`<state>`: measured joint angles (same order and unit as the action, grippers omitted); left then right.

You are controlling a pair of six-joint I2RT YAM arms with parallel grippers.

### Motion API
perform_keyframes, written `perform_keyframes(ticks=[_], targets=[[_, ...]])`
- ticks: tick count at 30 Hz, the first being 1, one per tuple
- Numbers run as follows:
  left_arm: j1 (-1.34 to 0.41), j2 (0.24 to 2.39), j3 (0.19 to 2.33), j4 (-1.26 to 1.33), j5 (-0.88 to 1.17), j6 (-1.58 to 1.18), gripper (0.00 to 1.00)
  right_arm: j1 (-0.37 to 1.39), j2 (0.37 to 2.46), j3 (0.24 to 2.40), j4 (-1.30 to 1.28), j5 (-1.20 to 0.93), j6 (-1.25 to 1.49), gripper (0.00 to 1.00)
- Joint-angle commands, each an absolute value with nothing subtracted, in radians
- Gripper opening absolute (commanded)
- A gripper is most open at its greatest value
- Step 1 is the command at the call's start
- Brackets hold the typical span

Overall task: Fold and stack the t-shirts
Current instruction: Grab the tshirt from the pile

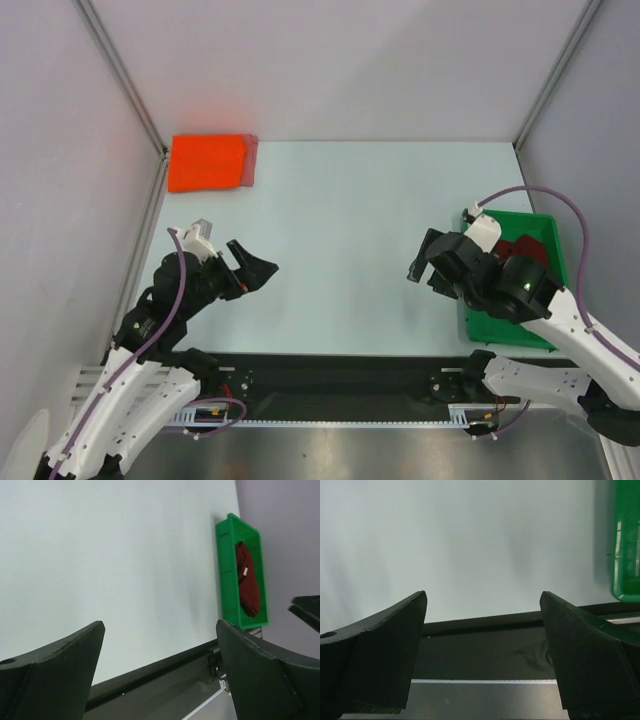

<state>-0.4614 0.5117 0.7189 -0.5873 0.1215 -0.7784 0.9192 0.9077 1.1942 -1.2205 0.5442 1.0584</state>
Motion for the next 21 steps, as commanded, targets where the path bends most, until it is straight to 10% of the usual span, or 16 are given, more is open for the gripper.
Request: perform_keyframes(ticks=[1, 8, 14, 21], targets=[[-0.454, 0.521, 0.813, -0.701, 0.063, -0.844, 1.00, 0.901, 0.943, 1.348, -1.428, 0.681, 1.029, 1.00], [-0.453, 0.589, 0.907, -0.703, 0.287, -0.632, 1.00, 0.688, 0.916, 1.439, -1.226, 0.466, 0.816, 1.00], [-0.456, 0.632, 0.979, -0.765, 0.330, -0.585, 1.00, 0.076, 1.122, 1.416, -1.287, 0.134, 0.580, 0.98], [-0.469, 0.635, 1.002, -0.736, 0.374, -0.532, 0.89, -0.253, 1.313, 1.364, -1.134, 0.164, 0.434, 0.58]])
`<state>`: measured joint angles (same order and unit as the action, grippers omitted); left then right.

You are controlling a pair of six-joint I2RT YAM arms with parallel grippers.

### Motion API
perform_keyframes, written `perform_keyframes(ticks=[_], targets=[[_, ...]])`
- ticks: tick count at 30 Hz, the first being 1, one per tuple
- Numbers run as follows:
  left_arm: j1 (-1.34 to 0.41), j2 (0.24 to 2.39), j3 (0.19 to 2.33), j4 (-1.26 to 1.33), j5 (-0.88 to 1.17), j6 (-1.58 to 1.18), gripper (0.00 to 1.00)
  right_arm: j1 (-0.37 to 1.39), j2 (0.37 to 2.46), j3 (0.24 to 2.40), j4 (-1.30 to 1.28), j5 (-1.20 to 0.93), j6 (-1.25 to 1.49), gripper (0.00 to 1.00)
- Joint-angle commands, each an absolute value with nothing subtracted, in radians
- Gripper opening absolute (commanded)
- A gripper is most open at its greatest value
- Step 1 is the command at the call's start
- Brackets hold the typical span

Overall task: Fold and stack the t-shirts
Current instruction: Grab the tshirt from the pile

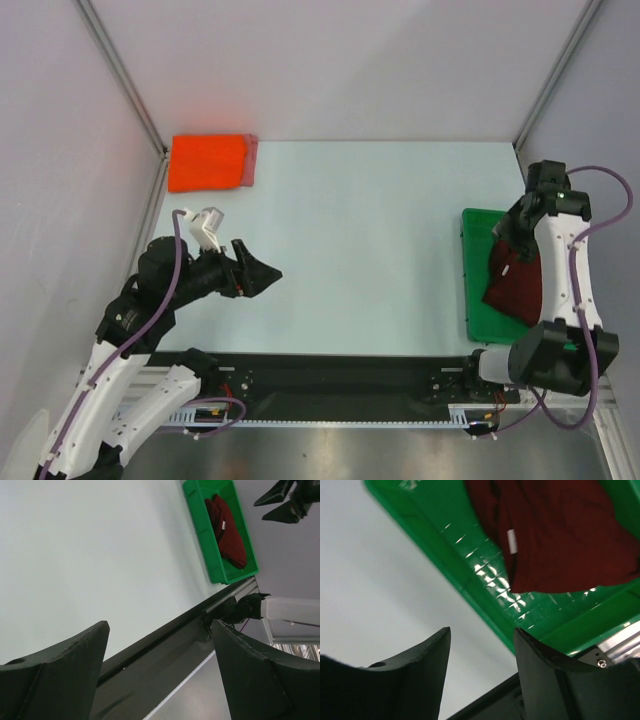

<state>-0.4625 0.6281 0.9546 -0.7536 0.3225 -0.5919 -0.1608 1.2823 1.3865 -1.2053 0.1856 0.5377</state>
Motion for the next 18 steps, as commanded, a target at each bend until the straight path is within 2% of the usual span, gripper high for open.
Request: perform_keyframes(ticks=[1, 4, 6, 7, 10, 14, 17, 18], targets=[[-0.469, 0.638, 1.006, -0.732, 0.374, -0.525, 0.86, -0.273, 1.334, 1.345, -1.109, 0.161, 0.433, 0.59], [-0.472, 0.649, 1.052, -0.756, 0.335, -0.467, 0.81, -0.307, 1.434, 1.310, -1.043, 0.246, 0.463, 0.65], [-0.476, 0.666, 1.084, -0.798, 0.263, -0.434, 0.81, -0.325, 1.510, 1.275, -0.976, 0.290, 0.471, 0.78], [-0.482, 0.672, 1.106, -0.805, 0.246, -0.423, 0.80, -0.333, 1.543, 1.266, -0.957, 0.291, 0.472, 0.80], [-0.486, 0.706, 1.132, -0.818, 0.218, -0.402, 0.79, -0.344, 1.655, 1.240, -0.901, 0.302, 0.471, 0.78], [-0.500, 0.738, 1.158, -0.825, 0.193, -0.377, 0.77, -0.353, 1.741, 1.223, -0.856, 0.345, 0.485, 0.69], [-0.515, 0.765, 1.180, -0.827, 0.175, -0.361, 0.75, -0.354, 1.737, 1.210, -0.831, 0.347, 0.476, 0.48], [-0.525, 0.770, 1.186, -0.827, 0.167, -0.359, 0.75, -0.356, 1.732, 1.213, -0.831, 0.354, 0.474, 0.34]])
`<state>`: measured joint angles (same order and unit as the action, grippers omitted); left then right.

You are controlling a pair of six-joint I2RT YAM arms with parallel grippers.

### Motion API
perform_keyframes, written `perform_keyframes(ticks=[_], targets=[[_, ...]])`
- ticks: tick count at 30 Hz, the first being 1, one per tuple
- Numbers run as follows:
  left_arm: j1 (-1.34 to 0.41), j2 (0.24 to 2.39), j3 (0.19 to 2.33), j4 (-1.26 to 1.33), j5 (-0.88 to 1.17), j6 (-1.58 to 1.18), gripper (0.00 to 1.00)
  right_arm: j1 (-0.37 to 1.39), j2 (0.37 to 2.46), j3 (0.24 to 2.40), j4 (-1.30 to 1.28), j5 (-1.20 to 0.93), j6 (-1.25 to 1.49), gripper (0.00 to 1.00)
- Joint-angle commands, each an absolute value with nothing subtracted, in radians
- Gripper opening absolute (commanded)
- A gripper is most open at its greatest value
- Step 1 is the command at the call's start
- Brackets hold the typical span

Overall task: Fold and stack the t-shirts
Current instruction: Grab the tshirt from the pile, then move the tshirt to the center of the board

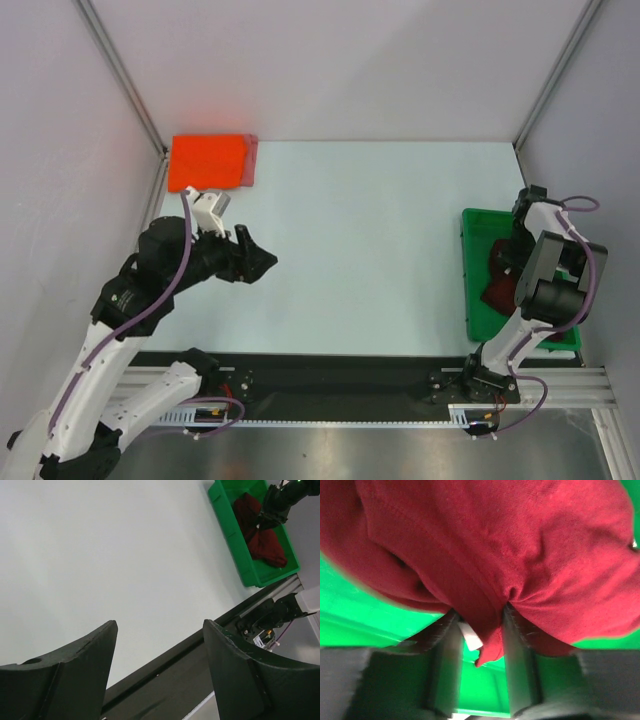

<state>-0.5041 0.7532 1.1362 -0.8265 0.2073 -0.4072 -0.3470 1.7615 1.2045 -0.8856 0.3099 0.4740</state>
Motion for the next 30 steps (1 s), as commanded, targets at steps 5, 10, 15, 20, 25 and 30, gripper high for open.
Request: perform_keyframes(ticks=[5, 10, 15, 20, 25, 30], targets=[[-0.549, 0.790, 1.193, -0.813, 0.160, -0.350, 0.73, -0.357, 1.666, 1.274, -0.888, 0.380, 0.456, 0.00], [-0.586, 0.790, 1.206, -0.818, 0.150, -0.351, 0.70, -0.316, 1.536, 1.563, -1.061, 0.410, 0.454, 0.00], [-0.617, 0.779, 1.215, -0.821, 0.147, -0.356, 0.68, -0.263, 1.483, 2.040, -1.184, 0.303, 0.454, 0.00], [-0.624, 0.750, 1.239, -0.842, 0.121, -0.353, 0.67, -0.059, 1.476, 2.284, -1.201, 0.131, 0.429, 0.00], [-0.624, 0.712, 1.299, -0.886, 0.045, -0.347, 0.67, 0.344, 1.434, 2.163, -1.097, 0.023, 0.607, 0.08], [-0.623, 0.693, 1.382, -0.959, -0.098, -0.345, 0.67, 0.669, 1.417, 1.801, -0.894, -0.041, 0.742, 0.61]])
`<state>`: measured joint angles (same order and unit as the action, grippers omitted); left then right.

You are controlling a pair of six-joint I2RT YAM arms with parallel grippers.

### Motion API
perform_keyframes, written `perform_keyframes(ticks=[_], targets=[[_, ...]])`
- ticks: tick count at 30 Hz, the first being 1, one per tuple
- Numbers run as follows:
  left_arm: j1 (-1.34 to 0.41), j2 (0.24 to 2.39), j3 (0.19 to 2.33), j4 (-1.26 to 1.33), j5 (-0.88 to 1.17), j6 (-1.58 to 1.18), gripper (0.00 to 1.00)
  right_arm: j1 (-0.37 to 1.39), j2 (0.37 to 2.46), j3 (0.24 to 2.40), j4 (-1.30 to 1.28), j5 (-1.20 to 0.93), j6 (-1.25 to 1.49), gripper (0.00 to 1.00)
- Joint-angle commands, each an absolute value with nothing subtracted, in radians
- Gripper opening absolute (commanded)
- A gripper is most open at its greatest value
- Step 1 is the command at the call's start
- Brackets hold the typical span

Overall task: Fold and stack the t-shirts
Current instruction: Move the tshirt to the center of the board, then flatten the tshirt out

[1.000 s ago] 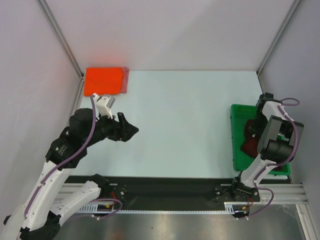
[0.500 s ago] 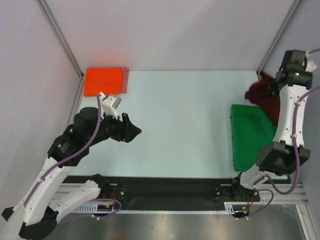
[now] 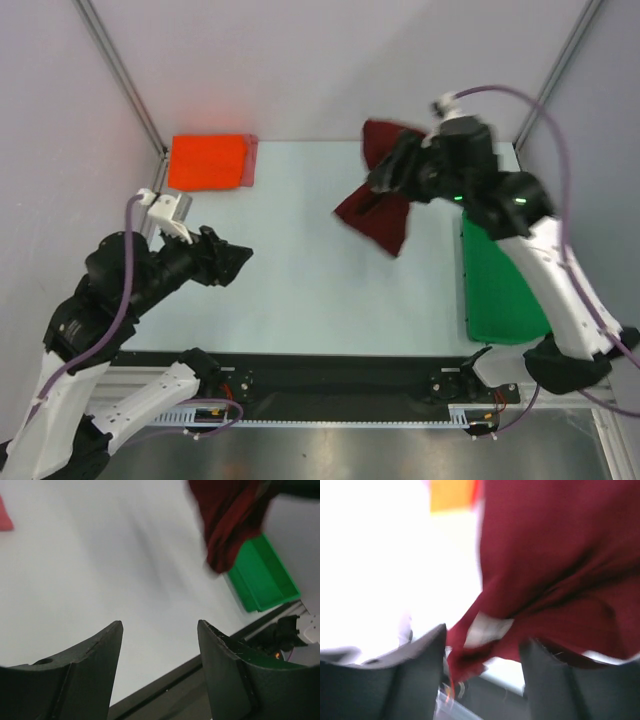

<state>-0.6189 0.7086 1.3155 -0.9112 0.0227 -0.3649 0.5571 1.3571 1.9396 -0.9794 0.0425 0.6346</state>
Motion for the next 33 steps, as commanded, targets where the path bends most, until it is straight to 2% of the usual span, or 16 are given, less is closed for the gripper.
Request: perform_keyframes(ticks=[1, 4, 7, 9, 13, 17, 22, 28, 30, 33], targets=[[-0.623, 0.690, 1.387, -0.962, -0.110, -0.345, 0.68, 0.684, 1.425, 1.778, -0.897, -0.037, 0.753, 0.65], [-0.624, 0.704, 1.373, -0.977, -0.089, -0.341, 0.68, 0.680, 1.436, 1.675, -0.902, -0.052, 0.759, 0.74], [-0.623, 0.759, 1.303, -0.980, 0.022, -0.339, 0.67, 0.647, 1.457, 1.634, -0.965, -0.046, 0.746, 0.74], [-0.623, 0.846, 1.272, -1.008, 0.066, -0.339, 0.63, 0.638, 1.459, 1.583, -0.982, -0.037, 0.735, 0.72], [-0.629, 0.957, 1.161, -0.945, 0.124, -0.351, 0.59, 0.611, 1.479, 1.470, -0.996, -0.060, 0.733, 0.61], [-0.640, 1.052, 1.098, -0.826, 0.063, -0.336, 0.57, 0.611, 1.502, 1.414, -0.965, -0.100, 0.716, 0.52], [-0.638, 1.207, 1.039, -0.675, -0.046, -0.287, 0.53, 0.577, 1.516, 1.404, -0.983, -0.100, 0.651, 0.52], [-0.634, 1.449, 1.052, -0.603, -0.061, -0.256, 0.42, 0.489, 1.485, 1.344, -0.980, -0.144, 0.592, 0.52], [-0.634, 1.501, 1.066, -0.609, -0.086, -0.267, 0.31, 0.450, 1.462, 1.318, -0.967, -0.155, 0.589, 0.52], [-0.634, 1.513, 1.078, -0.609, -0.143, -0.265, 0.29, 0.411, 1.437, 1.286, -0.945, -0.189, 0.591, 0.51]])
